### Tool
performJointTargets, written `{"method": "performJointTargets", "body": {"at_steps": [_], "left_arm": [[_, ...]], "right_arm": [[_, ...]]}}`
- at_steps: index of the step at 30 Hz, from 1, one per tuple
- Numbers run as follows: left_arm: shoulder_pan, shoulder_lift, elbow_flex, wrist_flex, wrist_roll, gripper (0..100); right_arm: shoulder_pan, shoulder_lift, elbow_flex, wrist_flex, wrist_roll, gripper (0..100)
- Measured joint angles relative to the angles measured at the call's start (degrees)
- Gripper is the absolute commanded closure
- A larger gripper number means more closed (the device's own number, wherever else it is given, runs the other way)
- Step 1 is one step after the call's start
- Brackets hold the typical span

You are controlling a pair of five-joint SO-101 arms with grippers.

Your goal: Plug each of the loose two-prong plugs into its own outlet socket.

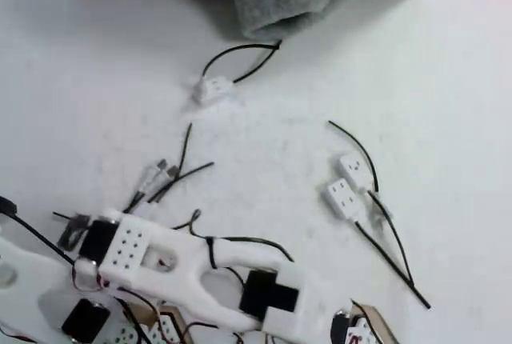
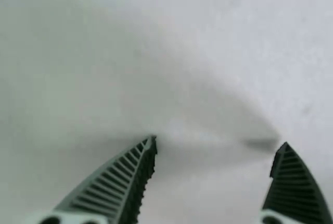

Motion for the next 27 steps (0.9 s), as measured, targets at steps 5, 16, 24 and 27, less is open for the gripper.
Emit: {"method": "performJointTargets", "body": {"at_steps": [5,16,24,27], "left_arm": [[0.0,0.0,0.35,-0.18,0.0,65],[0.0,0.0,0.35,-0.18,0.0,65],[0.0,0.0,0.35,-0.18,0.0,65],[0.0,0.0,0.35,-0.18,0.0,65]], "right_arm": [[-0.18,-2.37,4.66,-0.18,5.98,74.3],[16.0,-2.46,7.74,-3.96,20.22,74.3],[16.26,1.05,7.47,-10.11,21.01,74.3],[15.12,4.13,7.03,-10.73,21.1,74.4]]}}
